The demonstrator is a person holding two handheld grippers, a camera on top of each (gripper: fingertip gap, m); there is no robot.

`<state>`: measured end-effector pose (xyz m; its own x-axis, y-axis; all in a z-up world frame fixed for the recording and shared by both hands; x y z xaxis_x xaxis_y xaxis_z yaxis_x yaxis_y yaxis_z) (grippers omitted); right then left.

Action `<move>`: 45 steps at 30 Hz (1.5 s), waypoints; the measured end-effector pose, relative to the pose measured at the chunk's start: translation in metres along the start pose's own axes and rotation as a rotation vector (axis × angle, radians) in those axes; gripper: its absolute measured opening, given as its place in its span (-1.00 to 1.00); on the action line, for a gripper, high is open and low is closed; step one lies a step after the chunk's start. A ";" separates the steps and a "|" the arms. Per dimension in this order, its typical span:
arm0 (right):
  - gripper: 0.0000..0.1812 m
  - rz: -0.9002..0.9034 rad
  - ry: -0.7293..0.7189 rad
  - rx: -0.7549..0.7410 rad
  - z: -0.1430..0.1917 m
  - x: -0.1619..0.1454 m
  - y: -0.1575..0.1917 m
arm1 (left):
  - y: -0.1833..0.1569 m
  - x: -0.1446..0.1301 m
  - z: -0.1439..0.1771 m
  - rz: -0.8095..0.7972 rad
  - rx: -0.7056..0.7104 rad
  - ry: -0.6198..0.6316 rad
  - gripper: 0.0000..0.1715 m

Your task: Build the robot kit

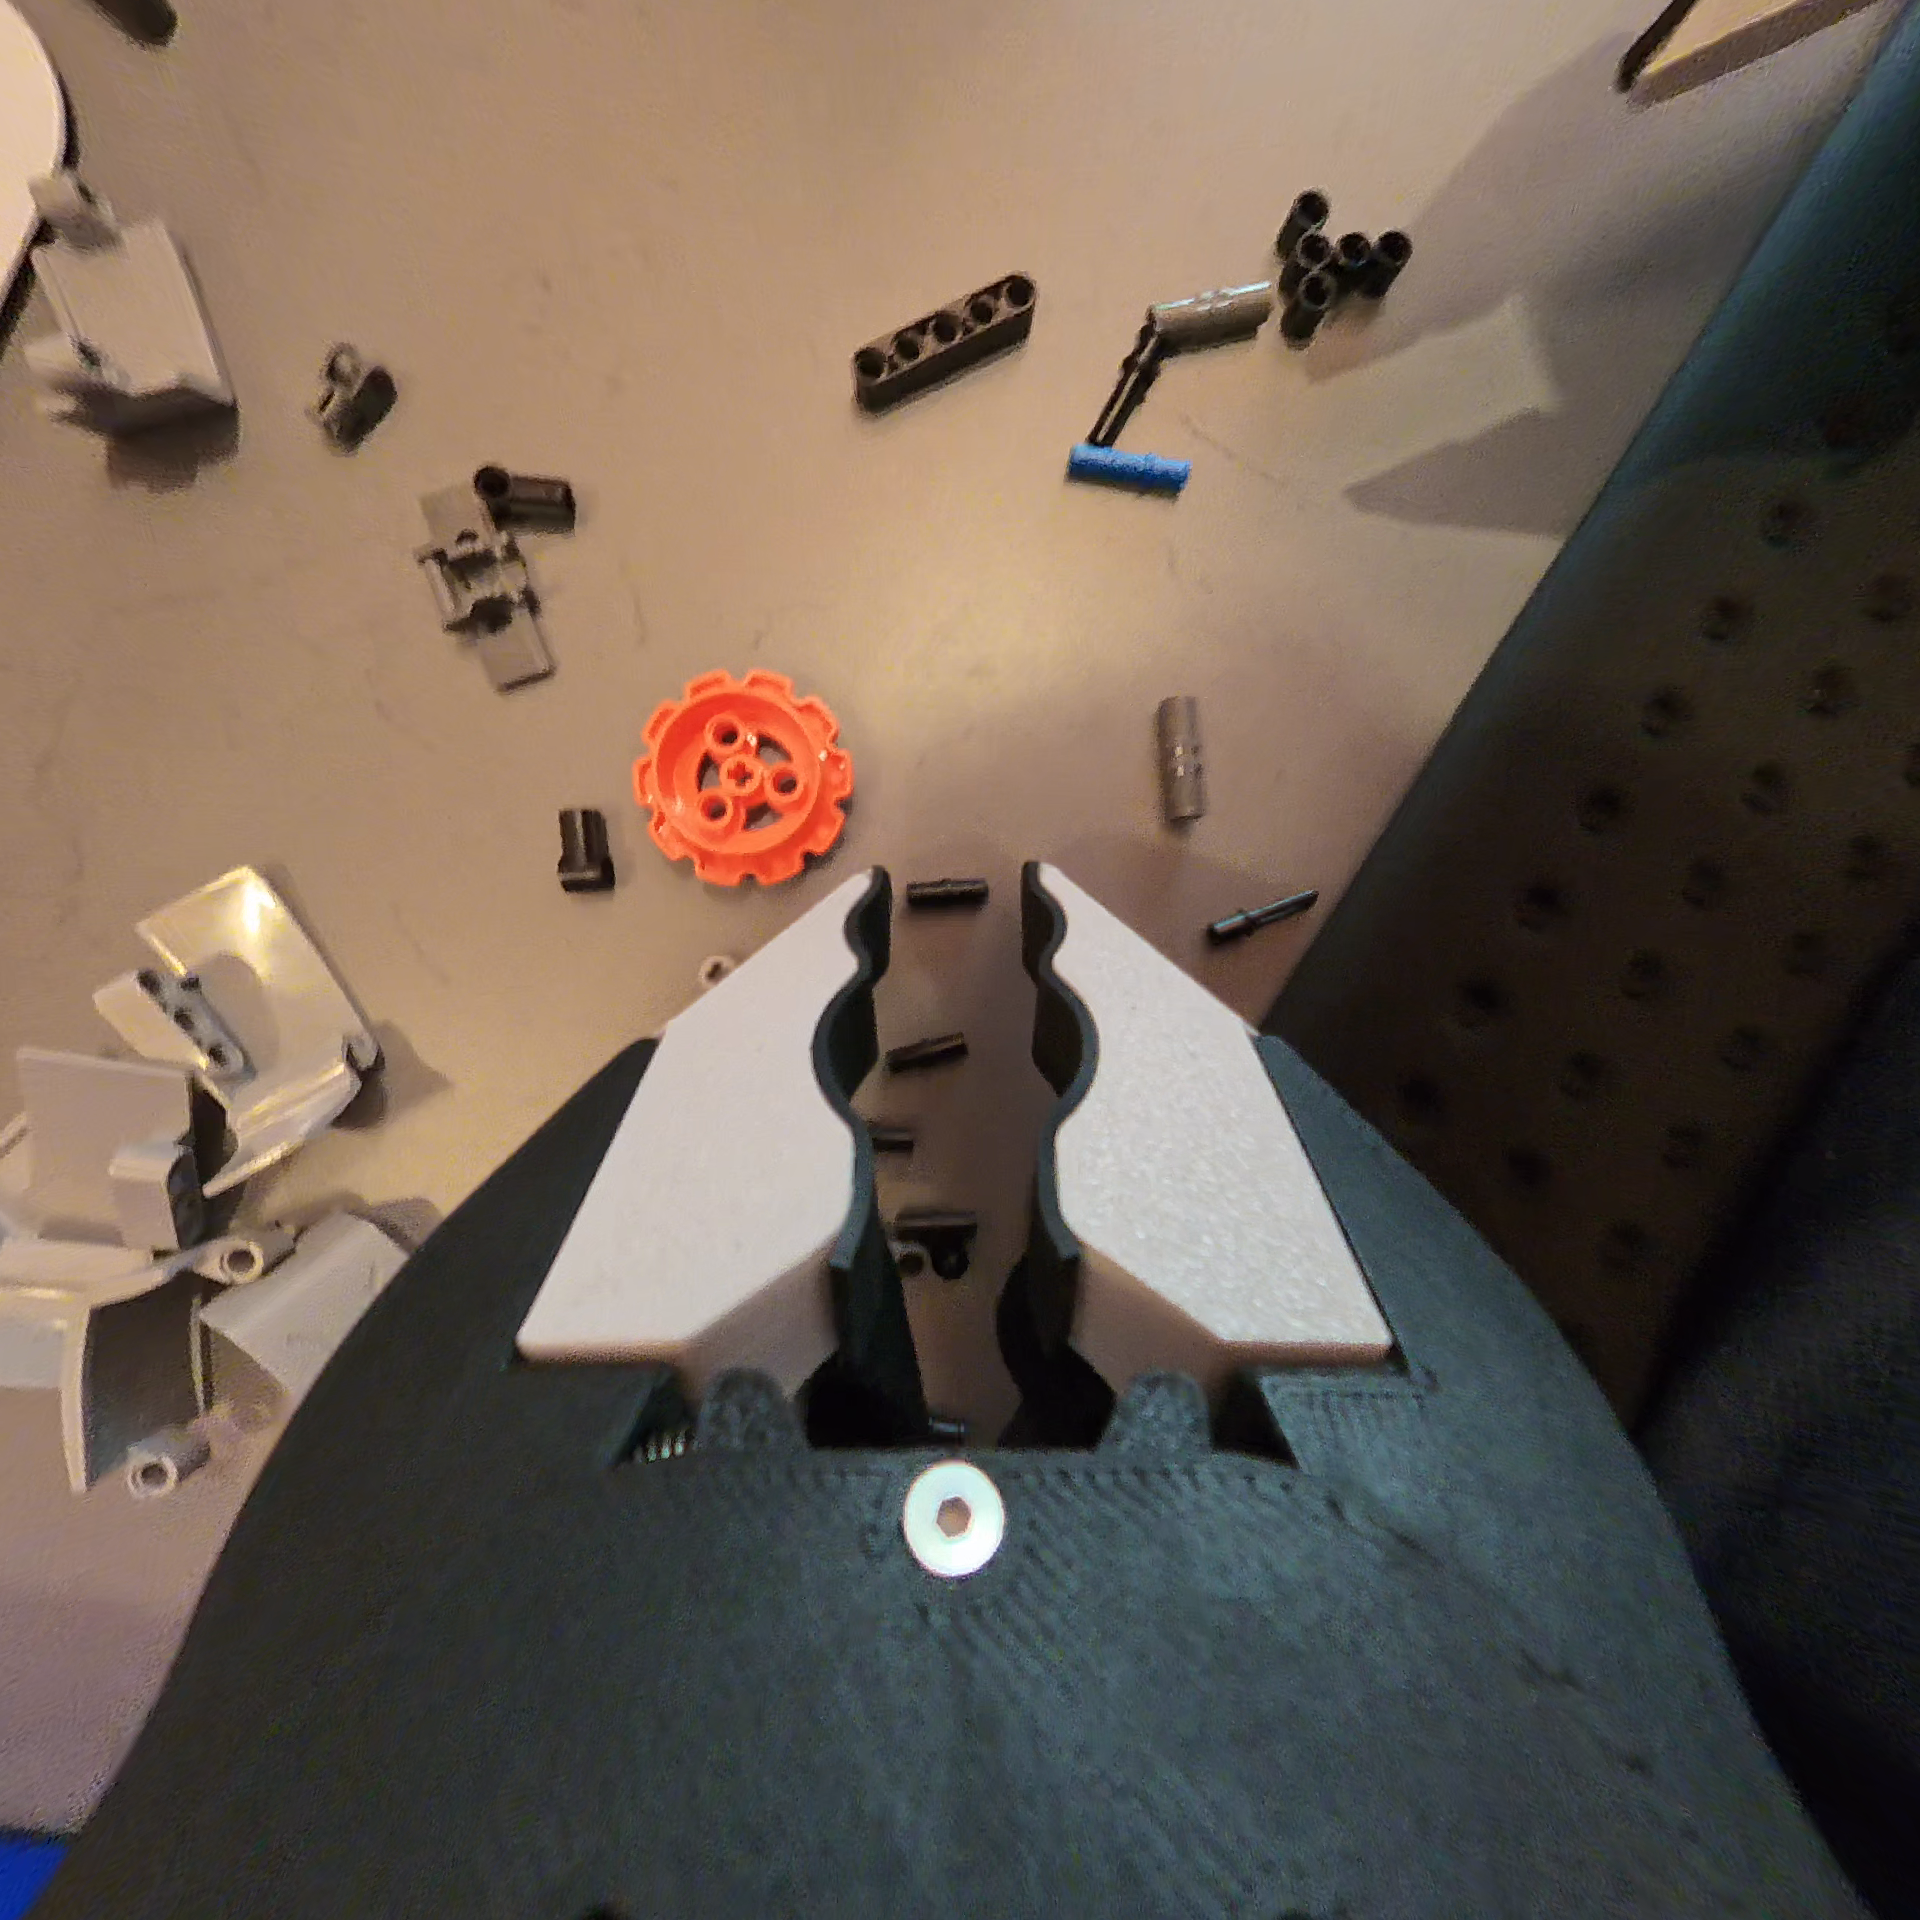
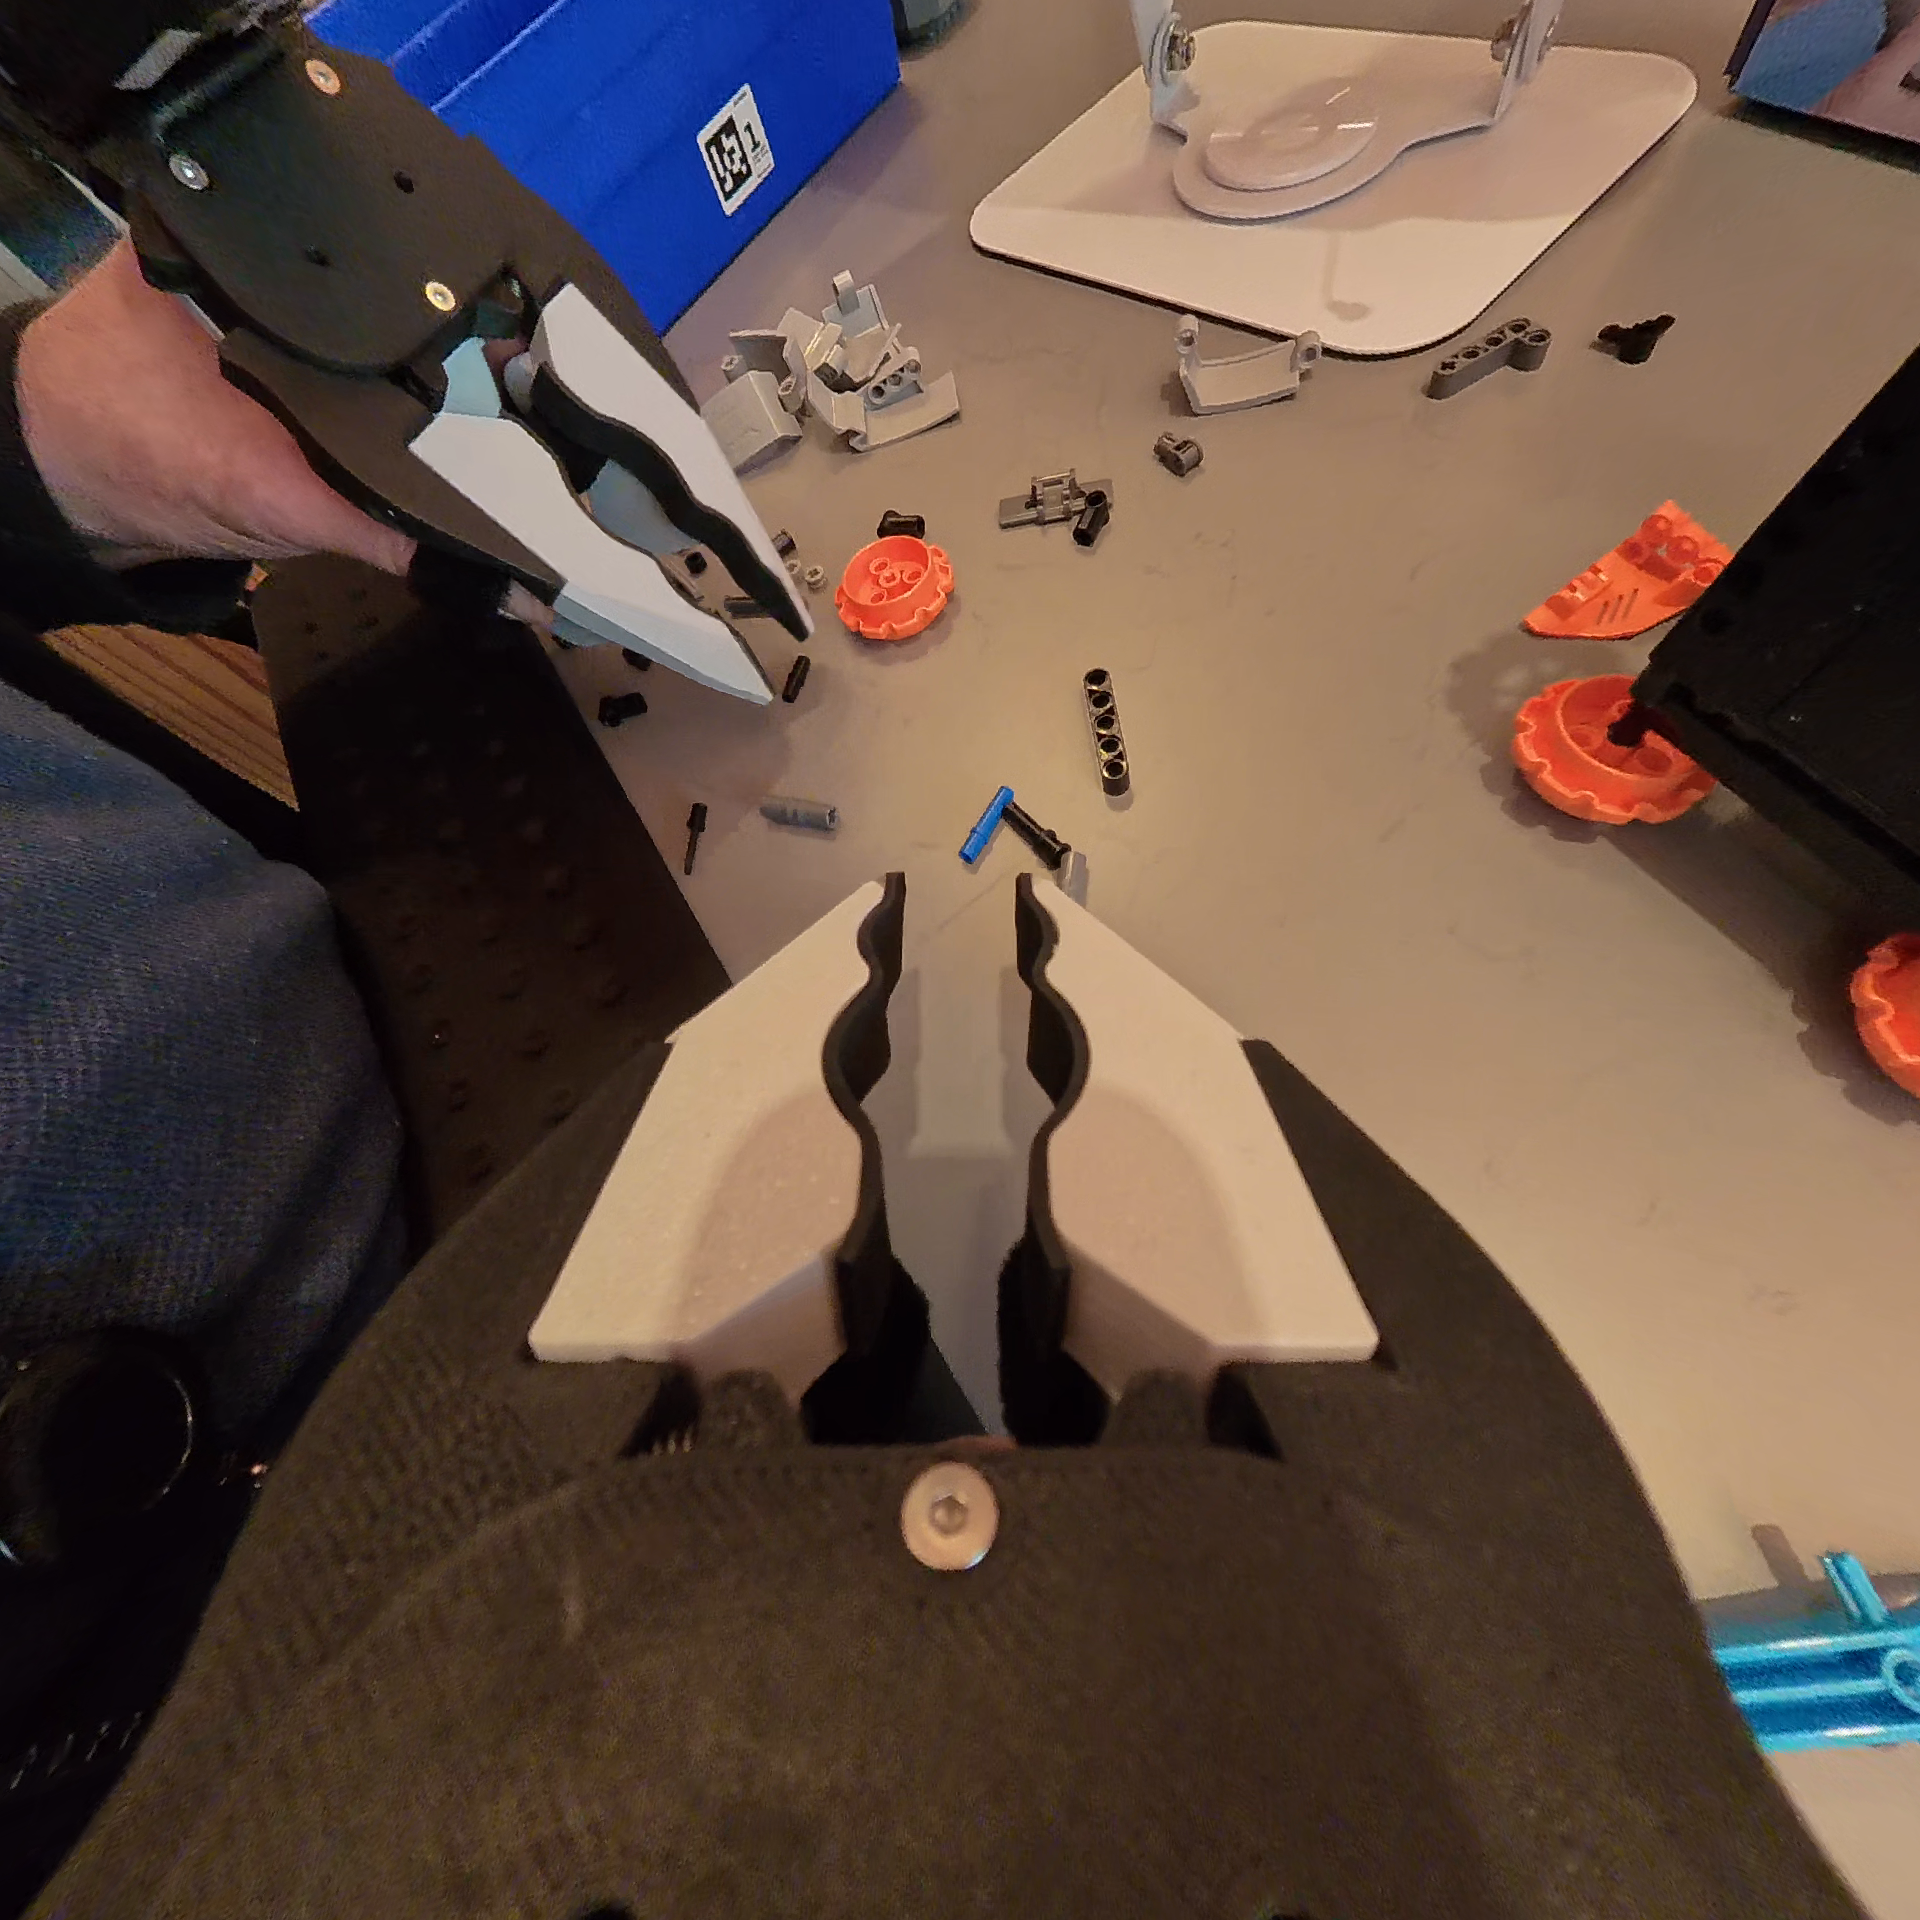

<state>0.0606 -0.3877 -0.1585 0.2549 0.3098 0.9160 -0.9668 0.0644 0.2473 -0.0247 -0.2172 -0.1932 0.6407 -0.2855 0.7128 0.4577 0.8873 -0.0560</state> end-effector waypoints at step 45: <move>-0.95 -0.474 -0.277 0.251 0.012 0.023 -0.001 | -0.077 0.116 -0.020 -0.598 -0.202 -0.430 -0.95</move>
<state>0.0672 -0.3924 -0.1339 0.6848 0.0416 0.7275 -0.7216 -0.1010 0.6850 0.0266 -0.3254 -0.1202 -0.0289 -0.4935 0.8693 0.7818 0.5307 0.3273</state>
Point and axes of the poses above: each gripper's, where its closed fingertips meet, z back along the fingers, x out of its top, y = z × x across the jaws, the point moved 5 cm from there along z, back along the fingers, and after that the axes turned 13 degrees about -y, right-handed, at the moved point
